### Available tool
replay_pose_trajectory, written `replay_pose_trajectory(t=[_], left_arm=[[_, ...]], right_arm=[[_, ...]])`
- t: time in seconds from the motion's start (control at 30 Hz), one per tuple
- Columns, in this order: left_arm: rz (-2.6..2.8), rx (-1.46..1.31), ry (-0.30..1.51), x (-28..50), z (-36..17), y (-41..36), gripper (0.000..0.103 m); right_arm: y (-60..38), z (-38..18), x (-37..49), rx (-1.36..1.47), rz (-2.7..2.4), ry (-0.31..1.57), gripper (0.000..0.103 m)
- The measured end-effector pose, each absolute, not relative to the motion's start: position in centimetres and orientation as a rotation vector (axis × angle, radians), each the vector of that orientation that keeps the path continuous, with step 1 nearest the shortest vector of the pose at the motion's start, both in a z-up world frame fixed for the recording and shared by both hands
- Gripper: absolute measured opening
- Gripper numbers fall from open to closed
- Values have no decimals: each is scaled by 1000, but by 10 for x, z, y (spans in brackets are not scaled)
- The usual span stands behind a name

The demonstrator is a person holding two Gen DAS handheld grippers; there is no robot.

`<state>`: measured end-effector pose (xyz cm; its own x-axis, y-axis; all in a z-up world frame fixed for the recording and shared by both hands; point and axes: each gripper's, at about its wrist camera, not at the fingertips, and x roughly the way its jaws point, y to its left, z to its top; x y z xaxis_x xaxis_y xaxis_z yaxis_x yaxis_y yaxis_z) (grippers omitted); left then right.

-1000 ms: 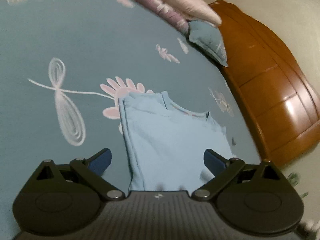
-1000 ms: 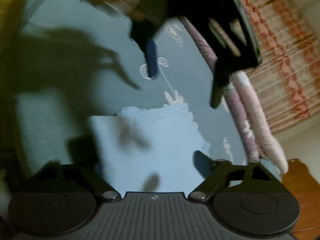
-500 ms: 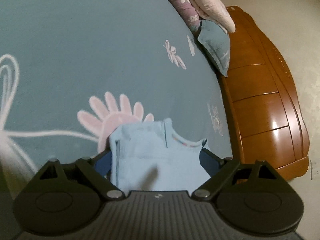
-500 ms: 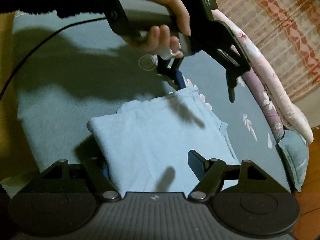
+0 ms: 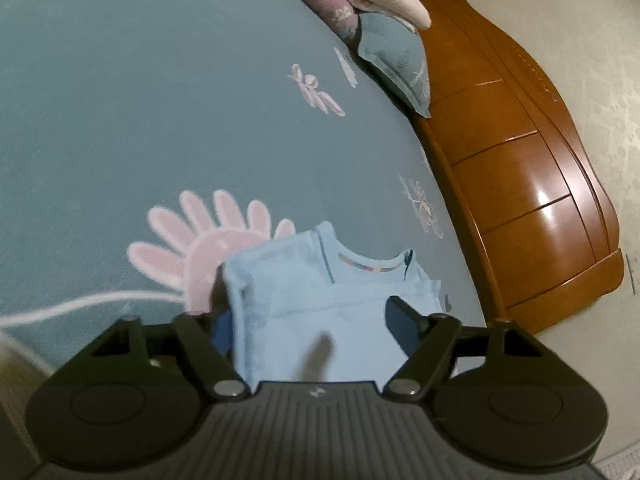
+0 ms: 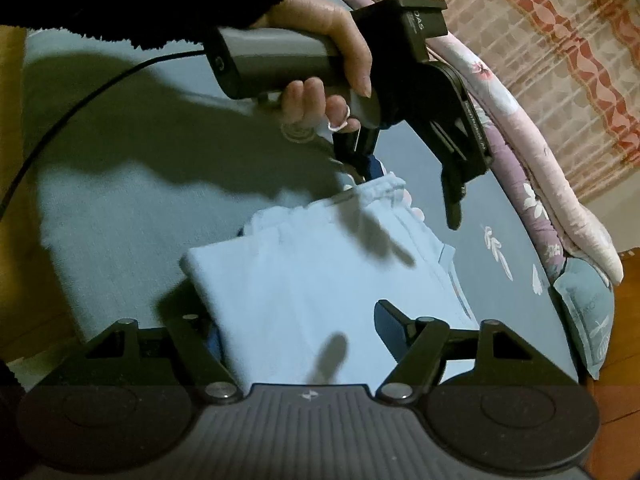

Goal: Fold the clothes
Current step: 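Close both grippers on the side edge of the shirt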

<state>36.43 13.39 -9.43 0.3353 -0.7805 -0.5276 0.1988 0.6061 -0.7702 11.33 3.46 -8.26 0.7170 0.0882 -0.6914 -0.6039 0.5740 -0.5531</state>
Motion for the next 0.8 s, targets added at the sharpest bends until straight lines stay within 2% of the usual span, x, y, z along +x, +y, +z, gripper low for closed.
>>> replay_pose_trajectory(t=[0.07,0.13,0.2,0.27,0.3,0.33,0.37,0.47,0.8], left_arm=[[-710,-687,1048,357,-98,143,60],[-702,-686,1048,352,-101,149,45],[-683,-698,1060,355,-105,150,39],[-654,-687,1071,358,-107,150,27],[-632,-680,1077,358,-108,150,18],[-603,-680,1085,358,-109,150,9],[-584,-693,1089,356,-110,152,9],[-543,-666,1076,350,-106,149,9],[-476,-486,1069,350,-61,120,4]], right_arm=[[36,-84,103,-874,447,661,69],[36,-84,95,-877,454,647,61],[38,-85,89,-885,467,631,55],[40,-87,84,-896,475,614,47],[41,-87,82,-901,480,605,44],[42,-88,79,-906,484,596,35],[42,-90,76,-912,492,593,21],[43,-97,69,-933,503,572,13],[22,-74,65,-781,504,542,10]])
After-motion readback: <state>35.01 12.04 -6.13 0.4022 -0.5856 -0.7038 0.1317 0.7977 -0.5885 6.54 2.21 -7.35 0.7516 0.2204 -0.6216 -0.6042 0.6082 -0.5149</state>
